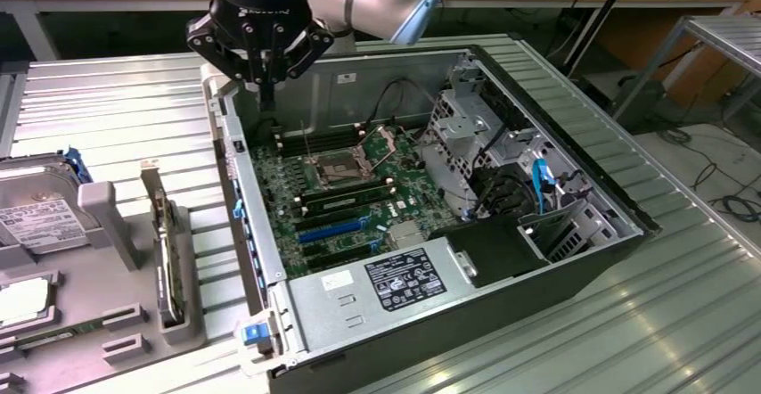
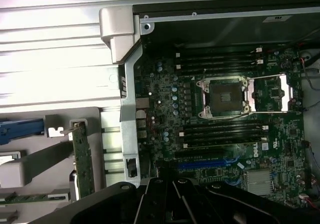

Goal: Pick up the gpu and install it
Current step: 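Reach for the gpu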

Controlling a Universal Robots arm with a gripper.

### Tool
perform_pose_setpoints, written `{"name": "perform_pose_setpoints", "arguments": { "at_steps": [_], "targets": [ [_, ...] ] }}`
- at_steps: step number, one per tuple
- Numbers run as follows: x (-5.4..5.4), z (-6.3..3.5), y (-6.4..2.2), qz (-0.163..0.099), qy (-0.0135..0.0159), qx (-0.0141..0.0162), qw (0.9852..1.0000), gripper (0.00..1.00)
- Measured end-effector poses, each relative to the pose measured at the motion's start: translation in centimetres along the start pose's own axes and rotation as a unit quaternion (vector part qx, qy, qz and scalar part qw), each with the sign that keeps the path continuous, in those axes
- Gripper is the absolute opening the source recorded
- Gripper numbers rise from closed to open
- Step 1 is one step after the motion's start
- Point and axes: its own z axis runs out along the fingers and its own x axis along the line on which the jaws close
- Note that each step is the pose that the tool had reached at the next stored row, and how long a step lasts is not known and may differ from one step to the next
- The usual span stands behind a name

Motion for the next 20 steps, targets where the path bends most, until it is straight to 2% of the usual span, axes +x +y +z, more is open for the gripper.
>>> {"name": "perform_pose_setpoints", "arguments": {
  "at_steps": [20],
  "targets": [
    [1.5, -0.04, -0.11, 0.000, 0.0000, 0.0000, 1.0000, 0.11]
  ]
}}
